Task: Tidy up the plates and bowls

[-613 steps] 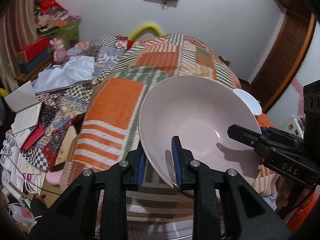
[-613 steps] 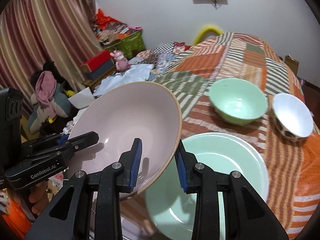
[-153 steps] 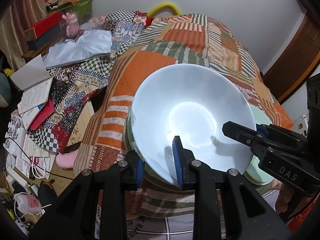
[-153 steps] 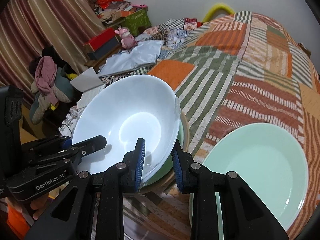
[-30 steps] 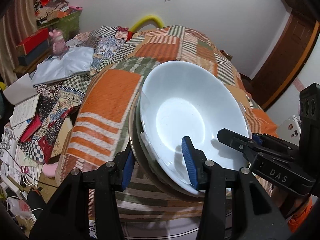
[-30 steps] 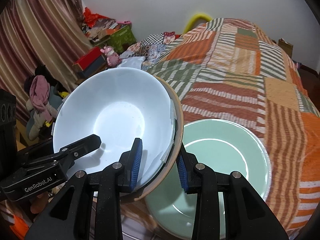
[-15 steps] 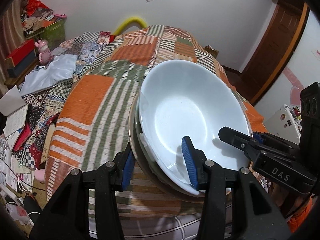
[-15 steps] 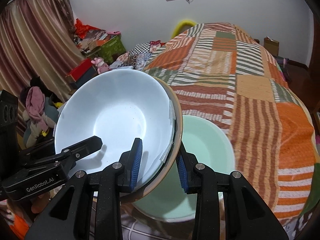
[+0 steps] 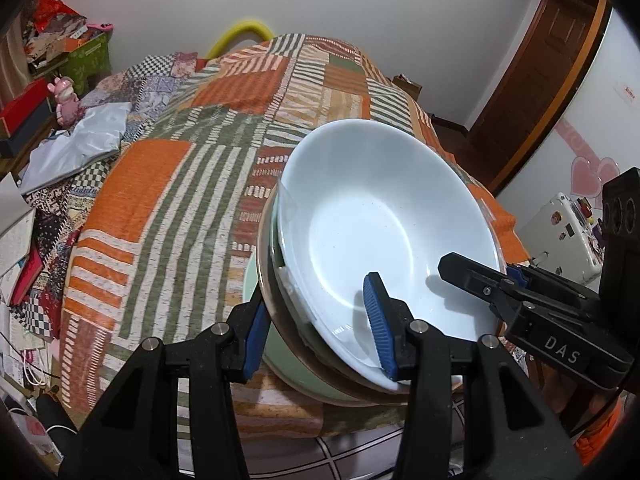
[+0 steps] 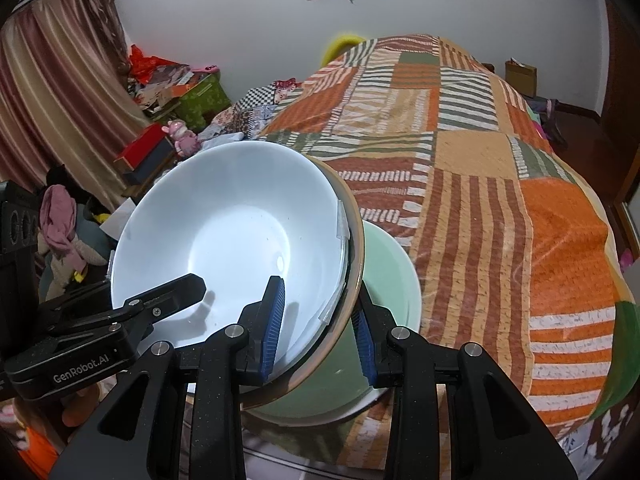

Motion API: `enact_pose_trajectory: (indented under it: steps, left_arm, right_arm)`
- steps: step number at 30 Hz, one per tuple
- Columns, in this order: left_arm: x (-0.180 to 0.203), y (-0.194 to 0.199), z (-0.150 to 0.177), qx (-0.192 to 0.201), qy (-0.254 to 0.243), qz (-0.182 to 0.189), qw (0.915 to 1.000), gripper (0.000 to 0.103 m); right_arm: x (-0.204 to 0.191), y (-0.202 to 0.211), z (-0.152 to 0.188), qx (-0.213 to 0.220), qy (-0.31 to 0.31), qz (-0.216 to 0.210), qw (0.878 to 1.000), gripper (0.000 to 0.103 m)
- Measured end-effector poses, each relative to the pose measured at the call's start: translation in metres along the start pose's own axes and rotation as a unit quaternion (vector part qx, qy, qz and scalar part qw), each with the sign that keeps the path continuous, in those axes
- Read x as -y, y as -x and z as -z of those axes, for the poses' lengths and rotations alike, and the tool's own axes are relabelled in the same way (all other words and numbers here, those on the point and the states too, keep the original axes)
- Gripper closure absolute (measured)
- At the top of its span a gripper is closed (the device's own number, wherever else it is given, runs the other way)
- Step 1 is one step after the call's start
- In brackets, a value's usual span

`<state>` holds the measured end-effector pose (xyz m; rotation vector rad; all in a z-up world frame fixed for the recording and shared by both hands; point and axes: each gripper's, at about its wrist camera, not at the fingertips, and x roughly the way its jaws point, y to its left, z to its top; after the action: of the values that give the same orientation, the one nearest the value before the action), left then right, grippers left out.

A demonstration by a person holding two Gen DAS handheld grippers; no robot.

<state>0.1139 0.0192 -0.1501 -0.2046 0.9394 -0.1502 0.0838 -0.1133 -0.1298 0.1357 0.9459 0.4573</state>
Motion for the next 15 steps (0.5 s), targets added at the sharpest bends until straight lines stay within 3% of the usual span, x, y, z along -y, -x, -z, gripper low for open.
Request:
enact_pose_trajectory:
  steps: [15]
  left_arm:
    - [-0.006,-0.04,0.0,-0.044,0.014,0.007,0.9989,0.057]
  right_arm:
    - [0.016,-0.021,0.005,-0.03,-0.026,0.006,0.999,0.072]
